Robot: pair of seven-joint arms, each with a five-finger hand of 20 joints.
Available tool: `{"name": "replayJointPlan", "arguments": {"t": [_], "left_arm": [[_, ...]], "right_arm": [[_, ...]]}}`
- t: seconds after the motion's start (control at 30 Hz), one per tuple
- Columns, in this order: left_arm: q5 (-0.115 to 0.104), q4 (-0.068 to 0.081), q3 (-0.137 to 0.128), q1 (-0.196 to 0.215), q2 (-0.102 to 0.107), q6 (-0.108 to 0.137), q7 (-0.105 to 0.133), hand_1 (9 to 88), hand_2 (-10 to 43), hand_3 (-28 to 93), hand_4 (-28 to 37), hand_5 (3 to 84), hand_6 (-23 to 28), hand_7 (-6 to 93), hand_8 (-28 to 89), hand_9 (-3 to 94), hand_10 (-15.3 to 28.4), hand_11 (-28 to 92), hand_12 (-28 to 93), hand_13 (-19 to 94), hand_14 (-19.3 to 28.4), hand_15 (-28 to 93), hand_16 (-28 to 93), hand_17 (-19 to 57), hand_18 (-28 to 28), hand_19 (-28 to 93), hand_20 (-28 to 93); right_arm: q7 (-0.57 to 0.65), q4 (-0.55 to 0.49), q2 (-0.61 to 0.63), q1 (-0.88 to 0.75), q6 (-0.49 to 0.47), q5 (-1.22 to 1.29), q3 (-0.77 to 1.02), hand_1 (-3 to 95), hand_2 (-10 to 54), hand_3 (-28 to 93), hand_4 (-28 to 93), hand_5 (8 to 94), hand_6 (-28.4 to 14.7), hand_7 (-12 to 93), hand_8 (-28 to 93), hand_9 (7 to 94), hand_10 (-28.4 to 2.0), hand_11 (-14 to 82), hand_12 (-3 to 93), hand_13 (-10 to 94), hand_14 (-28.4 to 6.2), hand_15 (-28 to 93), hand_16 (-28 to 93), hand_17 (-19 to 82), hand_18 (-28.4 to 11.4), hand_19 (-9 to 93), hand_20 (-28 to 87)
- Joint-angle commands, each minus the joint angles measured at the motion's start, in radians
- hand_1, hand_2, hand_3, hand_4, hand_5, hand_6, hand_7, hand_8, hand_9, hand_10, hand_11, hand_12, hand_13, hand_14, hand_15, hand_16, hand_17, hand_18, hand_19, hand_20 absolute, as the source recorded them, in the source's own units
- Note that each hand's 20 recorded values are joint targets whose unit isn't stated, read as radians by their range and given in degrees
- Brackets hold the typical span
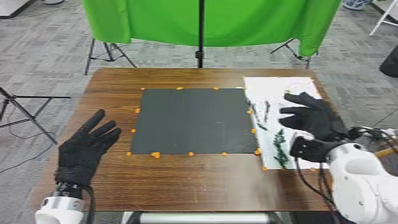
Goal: Arrange flowers
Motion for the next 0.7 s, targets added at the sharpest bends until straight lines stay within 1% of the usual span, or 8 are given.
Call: {"name": "replayJointPlan", "arguments": {"t": [0.03, 0.1, 0.27, 0.3, 0.33, 0.47, 0.57, 0.7], "left_arm": [[-0.017, 0.011, 0.015, 0.004, 0.020, 0.014, 0.010, 21.3, 4.9, 82, -26.4, 35.6, 7.0, 10.4, -10, 34.0, 19.8, 20, 10, 22, 27.9, 47, -8, -11.3, 27.4, 54, 3], [-0.025, 0.010, 0.017, 0.005, 0.025, 0.018, 0.017, 21.5, 4.9, 82, -26.3, 35.6, 7.0, 10.6, -10, 34.1, 20.0, 20, 10, 22, 28.0, 47, -8, -11.3, 27.4, 54, 3], [-0.031, 0.006, 0.018, 0.010, 0.036, 0.028, 0.027, 21.6, 4.9, 82, -25.9, 35.6, 7.1, 10.8, -10, 34.1, 19.9, 20, 10, 22, 28.0, 48, -8, -11.2, 27.3, 54, 3], [-0.026, 0.009, 0.017, 0.004, 0.030, 0.023, 0.018, 21.7, 4.9, 82, -25.9, 35.6, 7.2, 10.8, -10, 34.2, 19.9, 20, 10, 22, 28.0, 48, -8, -11.2, 27.4, 54, 3], [-0.033, 0.007, 0.022, 0.008, 0.037, 0.027, 0.030, 21.8, 4.9, 82, -25.9, 35.6, 7.2, 10.9, -10, 34.2, 19.9, 20, 10, 22, 27.9, 48, -8, -11.2, 27.4, 54, 3], [-0.072, 0.013, 0.028, 0.002, 0.044, 0.012, 0.047, 21.9, 4.7, 83, -25.6, 35.7, 7.3, 10.9, -10, 34.2, 20.0, 20, 10, 22, 28.0, 48, -8, -11.2, 27.4, 54, 3], [-0.064, 0.011, 0.025, 0.003, 0.043, 0.017, 0.045, 22.1, 4.7, 82, -25.6, 35.7, 7.3, 10.9, -10, 34.3, 20.1, 20, 10, 22, 28.1, 48, -8, -11.2, 27.4, 54, 3], [-0.066, 0.010, 0.023, 0.005, 0.044, 0.019, 0.047, 22.0, 4.7, 82, -25.5, 35.7, 7.4, 10.9, -10, 34.4, 20.1, 21, 10, 22, 28.1, 48, -8, -11.2, 27.4, 54, 3]], "right_arm": [[0.226, -0.047, 0.032, -0.055, 0.081, -0.236, -0.027, 22.9, 7.3, 78, -27, 51.5, -3.5, 16, -13, 58.4, -18.5, 23.8, 13.6, 52, -17.9, 55, 9, 19, -24.0, 70, 19], [0.319, -0.056, 0.039, -0.047, 0.112, -0.310, -0.049, 23.5, 6.9, 77, -27, 52.3, -4.1, 16, -13, 59.7, -18.7, 24.8, 13.5, 53, -17.8, 56, 8, 20, -24.1, 72, 18], [0.552, -0.049, 0.056, 0.012, 0.055, -0.586, -0.139, 27.3, 3.8, 76, -25, 56.8, -5.3, 17, -13, 64.7, -18.7, 30.7, 15.0, 58, -17.1, 61, 9, 25, -24.1, 77, 17], [0.593, -0.047, 0.062, 0.023, 0.046, -0.642, -0.161, 27.9, 3.3, 76, -25, 57.9, -5.5, 17, -13, 65.4, -18.6, 31.5, 15.1, 59, -17.0, 62, 9, 26, -24.1, 78, 17], [0.620, -0.042, 0.066, 0.038, 0.043, -0.685, -0.183, 28.6, 2.7, 76, -25, 58.7, -5.9, 17, -13, 66.1, -18.6, 32.1, 15.2, 60, -16.8, 62, 9, 27, -24.0, 79, 16], [0.685, -0.027, 0.088, 0.072, 0.008, -0.811, -0.247, 31.1, 0.0, 76, -25, 60.7, -6.5, 16, -13, 68.3, -18.1, 34.7, 15.7, 64, -15.9, 65, 10, 31, -23.8, 83, 12], [0.736, -0.008, 0.101, 0.105, -0.057, -0.916, -0.303, 32.7, -1.3, 76, -25, 61.3, -6.3, 16, -12, 69.0, -17.7, 36.7, 15.8, 65, -15.0, 65, 11, 32, -23.6, 88, 4], [0.770, 0.012, 0.113, 0.134, -0.139, -0.993, -0.365, 34.0, -2.4, 75, -25, 62.8, -6.3, 16, -12, 70.6, -17.4, 38.6, 16.6, 67, -14.2, 66, 11, 34, -23.7, 89, 3]]}}
